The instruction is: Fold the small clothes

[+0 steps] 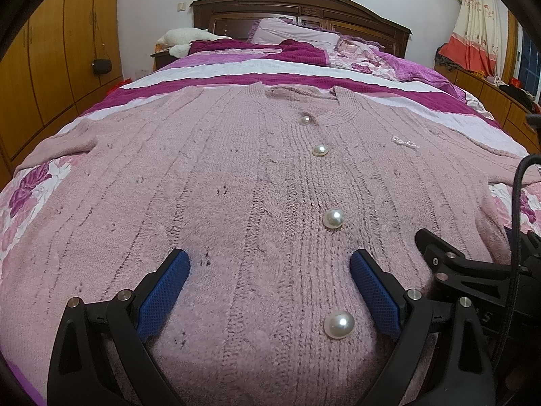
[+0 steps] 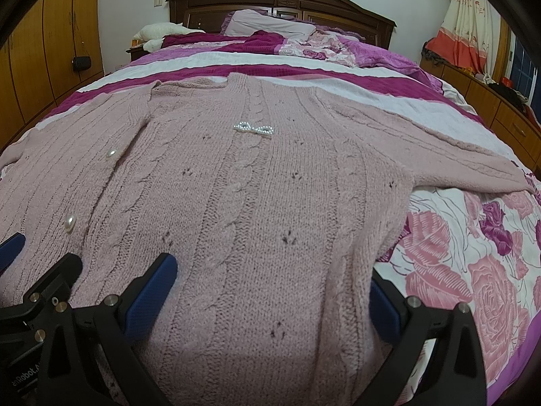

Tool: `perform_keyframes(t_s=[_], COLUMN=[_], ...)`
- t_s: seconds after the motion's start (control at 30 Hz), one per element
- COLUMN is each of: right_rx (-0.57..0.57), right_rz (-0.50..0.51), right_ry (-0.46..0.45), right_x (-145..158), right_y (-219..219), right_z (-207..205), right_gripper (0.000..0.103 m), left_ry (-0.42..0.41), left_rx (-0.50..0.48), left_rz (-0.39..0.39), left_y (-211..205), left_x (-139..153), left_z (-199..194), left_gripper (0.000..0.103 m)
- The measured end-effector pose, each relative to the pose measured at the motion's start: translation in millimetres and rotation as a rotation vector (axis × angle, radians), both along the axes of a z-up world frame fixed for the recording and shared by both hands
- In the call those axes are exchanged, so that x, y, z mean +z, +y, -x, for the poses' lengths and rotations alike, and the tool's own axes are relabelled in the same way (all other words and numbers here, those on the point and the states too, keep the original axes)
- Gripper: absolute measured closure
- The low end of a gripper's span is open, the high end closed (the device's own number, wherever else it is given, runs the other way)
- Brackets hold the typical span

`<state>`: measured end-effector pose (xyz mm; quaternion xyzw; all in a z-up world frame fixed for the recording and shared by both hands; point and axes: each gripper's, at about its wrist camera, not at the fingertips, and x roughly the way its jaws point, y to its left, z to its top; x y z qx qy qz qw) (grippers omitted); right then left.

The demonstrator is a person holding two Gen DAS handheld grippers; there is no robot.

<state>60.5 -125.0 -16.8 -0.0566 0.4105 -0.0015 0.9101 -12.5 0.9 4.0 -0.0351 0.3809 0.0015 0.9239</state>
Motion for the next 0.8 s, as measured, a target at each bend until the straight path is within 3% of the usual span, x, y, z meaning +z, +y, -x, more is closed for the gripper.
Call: perform_keyframes(t_s=[0.1,0.23,0.47,0.6,0.67,0.8], right_rx=[0.001,-0.001,-0.010,-0.007,-0.001,-0.011], right_rz=[-0.004,0.000,0.014,0.016,0.007,0.037], right_ry=[0.000,-0.001,0.007,-0.005,-0.009,-0.007], right_x=[0,1,4,5,5,3], right_y=[0,-1,0,2,2,8], right_z=[0,1,2,1,0,-5], right_gripper=[0.000,0.000,0.000,0.000,0.000,0.000], left_ry=[0.033,-0.011,-0.063,-0.019,0.007,0.067], left_rx=[-0.022,0.077,0.269,0.344,0.391,0.608], left_rz=[0.061,0.165,0.177,0.183,0.235,0.358], left_y=[19,76,215,299,340,435], left_x=[18,49,75,61,47,5], left_z=[-1,-6,-37,-62,-71,-87], left_gripper=[0.029,0.029,0.035,0.043,0.047,0.055])
